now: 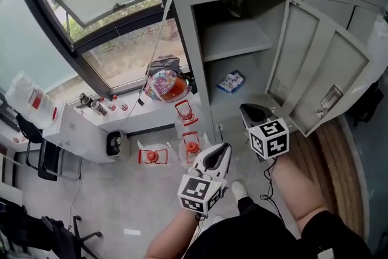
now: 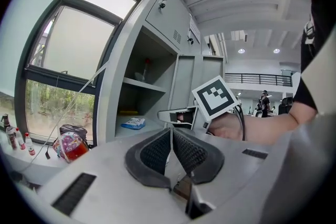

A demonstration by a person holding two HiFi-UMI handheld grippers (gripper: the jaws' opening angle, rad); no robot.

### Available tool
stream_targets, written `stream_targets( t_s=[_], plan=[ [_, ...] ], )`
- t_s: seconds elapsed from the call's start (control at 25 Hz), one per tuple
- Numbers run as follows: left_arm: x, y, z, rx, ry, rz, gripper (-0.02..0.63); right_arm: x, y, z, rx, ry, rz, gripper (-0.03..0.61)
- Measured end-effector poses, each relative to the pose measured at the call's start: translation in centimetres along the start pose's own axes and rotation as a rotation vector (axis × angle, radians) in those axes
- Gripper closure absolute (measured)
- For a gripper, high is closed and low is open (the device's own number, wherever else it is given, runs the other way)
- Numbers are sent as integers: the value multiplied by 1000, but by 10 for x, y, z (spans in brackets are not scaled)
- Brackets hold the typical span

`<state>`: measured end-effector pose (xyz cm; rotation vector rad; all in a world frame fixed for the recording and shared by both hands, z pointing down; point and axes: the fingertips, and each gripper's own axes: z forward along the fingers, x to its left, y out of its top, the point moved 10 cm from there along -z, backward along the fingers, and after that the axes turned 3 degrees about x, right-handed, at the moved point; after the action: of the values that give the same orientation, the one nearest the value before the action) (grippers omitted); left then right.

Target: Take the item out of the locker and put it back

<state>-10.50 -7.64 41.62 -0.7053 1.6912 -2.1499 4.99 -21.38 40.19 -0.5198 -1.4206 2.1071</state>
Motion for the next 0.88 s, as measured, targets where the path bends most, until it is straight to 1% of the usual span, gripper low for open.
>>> stream_targets(
  t_s=[0.36,0.52,0.88],
  plan=[
    [-17,-19,-51,16,-23,-7,588,52,-25,-63,-14,6,21,525],
    [-29,-28,-72,28,-43,3,588,76,-41,-88,-7,13,22,525],
    [-48,-34,-109,6,-39,-4,588,114,-58,-136,-36,22,32,525]
  ],
)
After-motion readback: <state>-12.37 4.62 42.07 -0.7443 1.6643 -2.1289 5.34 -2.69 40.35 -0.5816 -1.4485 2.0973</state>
